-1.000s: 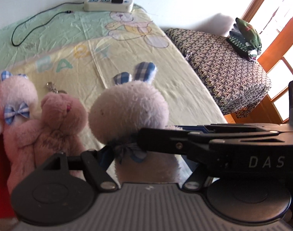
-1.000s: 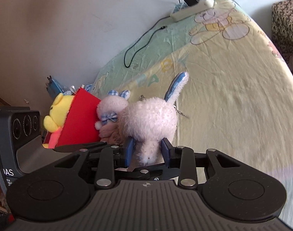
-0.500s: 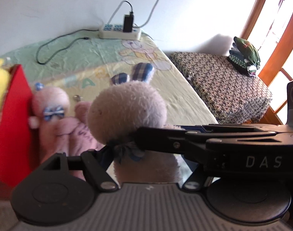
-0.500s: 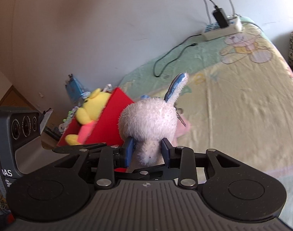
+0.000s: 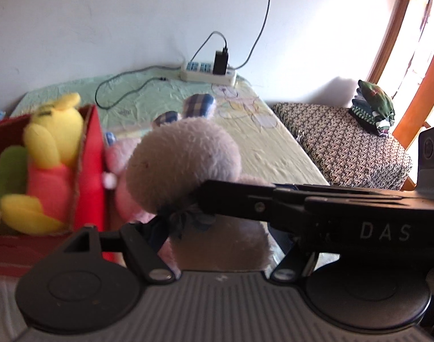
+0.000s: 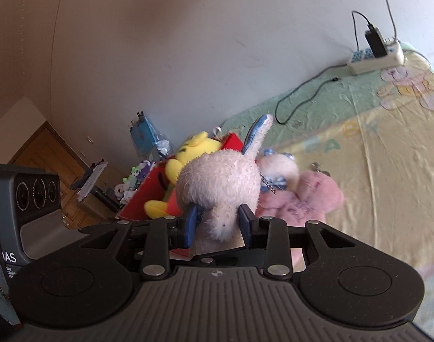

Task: Organize objects
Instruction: 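Lift the white bunny plush with the right gripper over the red box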

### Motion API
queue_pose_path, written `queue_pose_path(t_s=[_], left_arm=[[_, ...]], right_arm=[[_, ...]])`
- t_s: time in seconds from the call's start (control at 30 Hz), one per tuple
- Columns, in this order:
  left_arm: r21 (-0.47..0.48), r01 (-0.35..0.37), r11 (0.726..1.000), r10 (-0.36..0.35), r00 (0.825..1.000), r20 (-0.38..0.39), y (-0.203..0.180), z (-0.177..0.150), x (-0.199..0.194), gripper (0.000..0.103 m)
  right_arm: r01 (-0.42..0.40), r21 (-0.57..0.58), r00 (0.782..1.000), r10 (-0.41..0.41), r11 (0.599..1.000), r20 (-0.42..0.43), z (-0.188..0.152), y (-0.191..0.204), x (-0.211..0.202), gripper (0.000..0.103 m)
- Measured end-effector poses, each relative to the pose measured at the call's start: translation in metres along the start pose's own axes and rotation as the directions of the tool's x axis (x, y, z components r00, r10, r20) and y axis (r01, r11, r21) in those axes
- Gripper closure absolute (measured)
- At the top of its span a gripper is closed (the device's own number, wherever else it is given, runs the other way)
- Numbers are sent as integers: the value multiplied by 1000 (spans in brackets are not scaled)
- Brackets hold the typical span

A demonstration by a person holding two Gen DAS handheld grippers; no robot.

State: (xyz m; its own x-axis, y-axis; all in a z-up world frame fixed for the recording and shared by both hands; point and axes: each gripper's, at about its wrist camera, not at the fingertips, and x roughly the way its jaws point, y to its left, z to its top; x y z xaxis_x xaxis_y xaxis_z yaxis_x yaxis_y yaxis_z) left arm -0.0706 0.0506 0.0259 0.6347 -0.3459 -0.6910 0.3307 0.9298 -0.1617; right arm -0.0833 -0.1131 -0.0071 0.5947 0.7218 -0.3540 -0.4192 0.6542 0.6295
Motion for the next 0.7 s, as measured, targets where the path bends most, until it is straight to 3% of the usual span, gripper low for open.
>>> queue_pose_path(t_s=[0.33,0.7], left_arm=[[74,43,996,-52,991,126,64,12,-60,29],[40,22,999,-28,986,167,165,6,-102,29]], right_arm=[[9,-51,992,-2,999,129,7,72,24,68],[-34,-80,991,44,996,129,3,138,103,68]])
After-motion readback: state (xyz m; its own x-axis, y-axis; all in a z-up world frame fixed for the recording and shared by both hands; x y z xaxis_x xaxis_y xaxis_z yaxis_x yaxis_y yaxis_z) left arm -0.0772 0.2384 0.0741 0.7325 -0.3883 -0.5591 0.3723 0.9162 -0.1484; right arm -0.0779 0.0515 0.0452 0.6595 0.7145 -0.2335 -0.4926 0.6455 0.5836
